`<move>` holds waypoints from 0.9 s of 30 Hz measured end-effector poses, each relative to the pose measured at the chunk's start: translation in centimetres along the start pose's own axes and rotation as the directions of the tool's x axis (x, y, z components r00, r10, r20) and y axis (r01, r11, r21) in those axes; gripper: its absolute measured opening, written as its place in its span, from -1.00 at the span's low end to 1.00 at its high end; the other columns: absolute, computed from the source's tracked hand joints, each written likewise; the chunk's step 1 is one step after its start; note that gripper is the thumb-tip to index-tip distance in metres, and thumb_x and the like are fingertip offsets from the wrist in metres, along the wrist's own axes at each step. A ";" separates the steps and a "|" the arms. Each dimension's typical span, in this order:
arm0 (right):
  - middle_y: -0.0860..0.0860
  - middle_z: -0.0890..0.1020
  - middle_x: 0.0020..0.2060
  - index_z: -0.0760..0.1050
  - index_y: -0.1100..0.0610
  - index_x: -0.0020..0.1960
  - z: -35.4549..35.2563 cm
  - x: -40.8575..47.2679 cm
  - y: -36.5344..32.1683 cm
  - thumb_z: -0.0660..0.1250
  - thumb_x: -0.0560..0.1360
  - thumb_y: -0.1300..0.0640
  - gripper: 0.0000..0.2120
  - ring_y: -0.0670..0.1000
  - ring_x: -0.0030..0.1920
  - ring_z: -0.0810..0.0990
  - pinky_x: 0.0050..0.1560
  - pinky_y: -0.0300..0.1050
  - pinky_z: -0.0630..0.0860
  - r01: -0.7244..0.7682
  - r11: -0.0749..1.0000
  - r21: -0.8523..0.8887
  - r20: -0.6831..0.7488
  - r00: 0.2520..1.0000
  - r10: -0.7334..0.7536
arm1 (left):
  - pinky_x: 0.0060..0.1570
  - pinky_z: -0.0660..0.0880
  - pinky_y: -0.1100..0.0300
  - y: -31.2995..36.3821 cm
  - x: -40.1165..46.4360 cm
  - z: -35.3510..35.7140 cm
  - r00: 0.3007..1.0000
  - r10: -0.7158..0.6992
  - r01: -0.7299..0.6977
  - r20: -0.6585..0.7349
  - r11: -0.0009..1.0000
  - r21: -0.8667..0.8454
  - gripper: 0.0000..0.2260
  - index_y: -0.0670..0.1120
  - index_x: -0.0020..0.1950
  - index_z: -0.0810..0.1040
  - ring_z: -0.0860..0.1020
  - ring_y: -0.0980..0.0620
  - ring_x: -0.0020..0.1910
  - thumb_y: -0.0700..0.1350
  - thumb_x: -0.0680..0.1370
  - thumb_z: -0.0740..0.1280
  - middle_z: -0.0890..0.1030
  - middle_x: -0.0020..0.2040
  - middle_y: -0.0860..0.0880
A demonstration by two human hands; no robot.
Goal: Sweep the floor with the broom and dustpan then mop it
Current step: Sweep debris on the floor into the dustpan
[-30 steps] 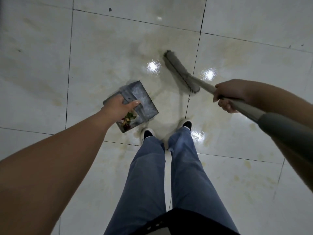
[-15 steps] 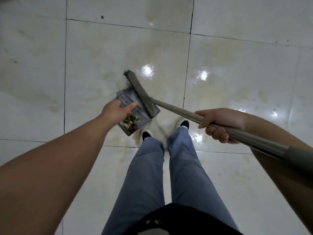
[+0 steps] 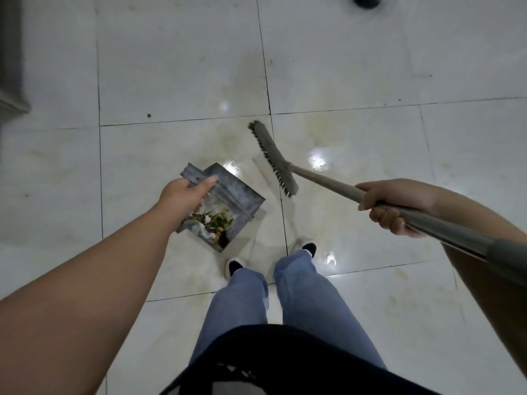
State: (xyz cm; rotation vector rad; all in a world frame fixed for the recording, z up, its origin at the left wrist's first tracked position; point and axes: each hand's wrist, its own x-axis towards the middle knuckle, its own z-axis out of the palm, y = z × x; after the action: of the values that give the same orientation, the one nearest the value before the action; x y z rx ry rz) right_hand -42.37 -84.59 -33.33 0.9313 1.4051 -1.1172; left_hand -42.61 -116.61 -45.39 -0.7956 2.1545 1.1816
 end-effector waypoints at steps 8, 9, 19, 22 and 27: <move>0.00 0.23 -0.58 0.31 0.01 0.17 -4.9 -0.9 1.0 0.10 0.60 0.17 -0.83 -0.15 -0.75 0.20 -0.69 -0.46 0.19 0.078 0.996 0.044 -0.119 0.990 -0.073 | -0.45 0.40 0.30 8.4 -2.0 3.4 0.990 0.134 -0.134 0.043 0.991 -0.016 -0.65 -0.09 -0.36 0.47 0.46 0.09 -0.53 0.15 0.43 0.40 0.49 -0.48 0.01; 0.00 0.24 -0.57 0.33 0.02 0.18 -5.6 -1.0 1.2 0.09 0.60 0.17 -0.82 -0.14 -0.74 0.21 -0.69 -0.46 0.20 0.093 0.995 0.042 -0.135 0.987 -0.087 | -0.52 0.38 0.35 9.9 -2.5 3.8 0.987 0.154 -0.153 0.041 0.988 -0.023 -0.67 -0.07 -0.38 0.47 0.45 0.15 -0.58 0.13 0.43 0.41 0.48 -0.53 0.04; -0.02 0.30 -0.65 0.36 0.03 0.11 -17.2 -4.6 3.4 0.15 0.60 0.05 -0.88 -0.14 -0.75 0.26 -0.73 -0.42 0.28 0.092 0.954 0.286 -0.077 0.994 -0.073 | -0.40 0.60 0.20 22.4 -5.9 8.7 0.962 0.191 -0.196 0.196 0.981 0.009 -0.68 -0.20 -0.32 0.49 0.55 0.04 -0.53 0.02 0.44 0.44 0.52 -0.58 -0.02; -0.02 0.29 -0.65 0.35 0.09 -0.06 -21.4 -6.0 4.7 0.17 0.59 0.00 -0.83 -0.12 -0.75 0.25 -0.74 -0.42 0.26 0.072 0.914 0.399 -0.053 0.997 -0.055 | -0.31 0.58 0.17 26.0 -6.3 11.3 0.953 0.255 -0.256 0.165 0.967 -0.016 -0.68 -0.18 -0.32 0.48 0.58 0.07 -0.50 0.04 0.43 0.43 0.54 -0.53 -0.05; -0.03 0.28 -0.68 0.30 0.02 -0.19 -25.5 -7.4 6.3 0.18 0.57 -0.04 -0.79 -0.13 -0.76 0.22 -0.74 -0.45 0.23 0.081 0.855 0.512 -0.086 0.995 -0.042 | -0.47 0.53 0.29 30.2 -7.2 16.1 0.955 0.250 -0.246 0.158 0.968 -0.047 -0.67 -0.17 -0.35 0.48 0.57 0.06 -0.51 0.05 0.43 0.43 0.55 -0.54 -0.04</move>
State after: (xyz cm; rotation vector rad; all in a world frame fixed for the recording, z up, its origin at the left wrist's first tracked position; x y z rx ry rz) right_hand -42.00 -58.05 -26.95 1.3222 1.2135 -1.5668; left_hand -56.50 -87.73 -31.47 -0.4288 2.1502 1.3529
